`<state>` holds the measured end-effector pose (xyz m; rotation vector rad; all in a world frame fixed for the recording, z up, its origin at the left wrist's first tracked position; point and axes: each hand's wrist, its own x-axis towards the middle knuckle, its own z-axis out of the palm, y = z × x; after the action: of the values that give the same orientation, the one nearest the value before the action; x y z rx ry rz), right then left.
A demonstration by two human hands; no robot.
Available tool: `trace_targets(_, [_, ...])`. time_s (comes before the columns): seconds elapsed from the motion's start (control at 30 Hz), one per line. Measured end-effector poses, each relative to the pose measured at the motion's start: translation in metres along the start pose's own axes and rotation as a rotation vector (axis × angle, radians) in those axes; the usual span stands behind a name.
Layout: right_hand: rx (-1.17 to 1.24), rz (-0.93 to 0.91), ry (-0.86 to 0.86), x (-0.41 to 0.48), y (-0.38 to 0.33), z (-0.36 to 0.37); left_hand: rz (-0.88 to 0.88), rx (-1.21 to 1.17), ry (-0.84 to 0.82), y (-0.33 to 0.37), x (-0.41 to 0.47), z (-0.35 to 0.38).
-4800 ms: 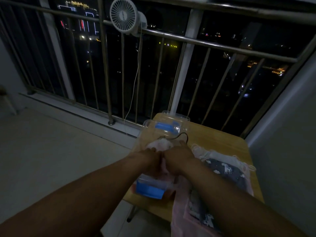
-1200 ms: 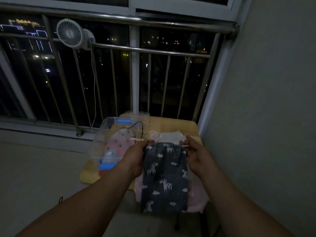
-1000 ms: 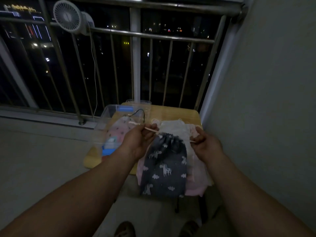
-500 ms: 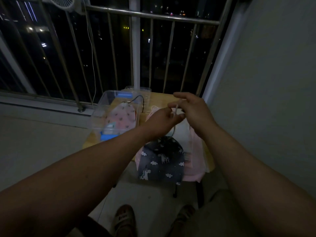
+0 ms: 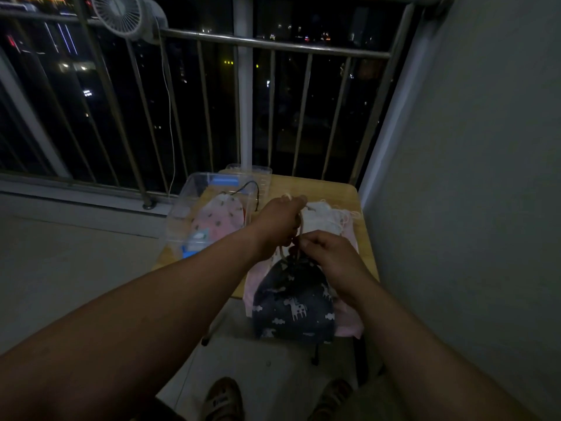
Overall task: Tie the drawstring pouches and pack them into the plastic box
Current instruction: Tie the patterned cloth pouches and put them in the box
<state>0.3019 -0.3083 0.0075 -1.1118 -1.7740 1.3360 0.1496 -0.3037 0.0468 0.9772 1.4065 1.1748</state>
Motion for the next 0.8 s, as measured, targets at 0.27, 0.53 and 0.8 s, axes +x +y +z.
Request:
trace_targets(0.27, [0.664,0.342,0.060,0.007,0.001,0.009,-0.021,-0.297,0.186,-0.014,-0.003,-0.009])
trace_targets(0.53, [0.508,0.394,0.052,0.009,0.007,0.007,0.002,-0.387,0.130,-0.013,-0.003,-0.012])
trace_targets(0.8, [0.013,0.064,-0.159,0.000,-0.006,0.004,0.091,-0.028,-0.134,-0.001,-0.003,0.003])
